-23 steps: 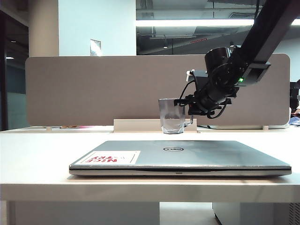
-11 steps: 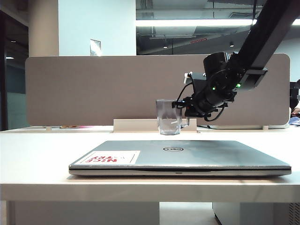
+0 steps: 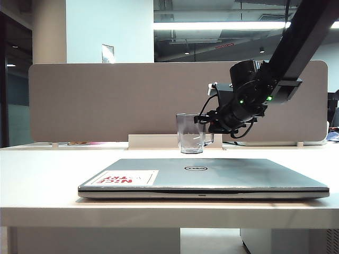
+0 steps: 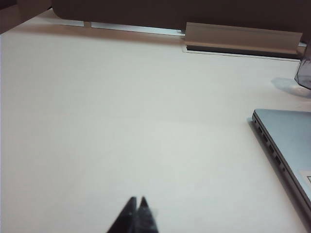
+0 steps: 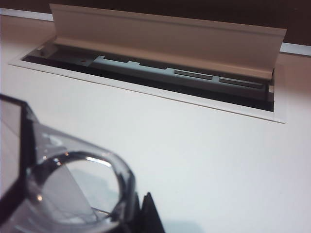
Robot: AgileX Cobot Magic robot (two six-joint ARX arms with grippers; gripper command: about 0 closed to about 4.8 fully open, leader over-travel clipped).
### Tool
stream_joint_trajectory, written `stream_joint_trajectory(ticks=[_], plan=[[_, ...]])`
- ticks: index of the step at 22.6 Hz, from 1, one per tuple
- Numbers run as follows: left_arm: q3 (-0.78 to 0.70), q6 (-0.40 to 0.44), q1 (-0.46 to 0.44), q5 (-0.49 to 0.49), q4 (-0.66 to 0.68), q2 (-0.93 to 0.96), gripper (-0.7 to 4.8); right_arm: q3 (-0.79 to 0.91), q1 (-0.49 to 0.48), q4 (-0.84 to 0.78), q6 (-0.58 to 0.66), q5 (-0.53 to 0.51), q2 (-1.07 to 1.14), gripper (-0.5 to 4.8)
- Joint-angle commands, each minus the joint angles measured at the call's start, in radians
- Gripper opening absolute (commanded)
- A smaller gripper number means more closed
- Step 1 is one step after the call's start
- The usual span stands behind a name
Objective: Pick up the water cup and place it on the side of the laptop away from you.
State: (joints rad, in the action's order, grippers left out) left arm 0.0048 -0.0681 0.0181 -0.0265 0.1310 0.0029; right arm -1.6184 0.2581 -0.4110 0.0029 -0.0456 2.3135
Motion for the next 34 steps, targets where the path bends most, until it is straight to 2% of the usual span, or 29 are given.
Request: stream_joint_trajectory(ticks=[1, 5, 9, 12, 14, 16, 21, 26, 29, 31, 34], plan=[[0.003, 0.0, 0.001, -0.004, -0.009, 0.001, -0.05, -0.008, 0.001, -0.028, 0.0, -0.002, -0.006, 0.47], [0.003, 0.0, 0.001, -0.004, -0.009, 0.001, -0.05, -0.008, 0.001, -0.029, 0.0, -0.002, -0.006, 0.48], [0.003, 0.0, 0.001, -0.004, -0.009, 0.001, -0.05, -0.031, 0.0, -0.026, 0.0, -0.002, -0.007, -0.06], [0.003, 0.0, 0.001, -0.004, -0.009, 0.001, -0.05, -0.083, 0.0, 0.027, -0.003, -0.002, -0.007, -0.06], [0.003, 0.0, 0.001, -0.004, -0.009, 0.001, -0.05, -0.119, 0.0, 0.093, -0.037, -0.002, -0.01, -0.06], [0.003, 0.001, 0.001, -0.004, -0.007, 0.001, -0.05, -0.174, -0.012, 0.194, -0.158, -0.015, -0.027, -0.06], [0.003, 0.001, 0.001, -0.003, -0.005, 0.001, -0.05, -0.183, -0.068, 0.223, -0.166, -0.157, -0.054, -0.06], [0.003, 0.001, 0.001, -0.003, -0.005, 0.001, -0.05, -0.177, -0.132, 0.282, -0.103, -0.315, -0.054, -0.06], [0.003, 0.001, 0.001, -0.003, -0.005, 0.001, -0.05, -0.151, -0.153, 0.285, -0.106, -0.394, -0.054, -0.06], [0.003, 0.001, 0.001, -0.003, -0.005, 0.001, -0.05, -0.143, -0.167, 0.268, -0.116, -0.536, -0.04, -0.06], [0.003, 0.001, 0.001, -0.003, -0.005, 0.001, -0.05, -0.143, -0.176, 0.249, -0.117, -0.623, -0.019, -0.06]])
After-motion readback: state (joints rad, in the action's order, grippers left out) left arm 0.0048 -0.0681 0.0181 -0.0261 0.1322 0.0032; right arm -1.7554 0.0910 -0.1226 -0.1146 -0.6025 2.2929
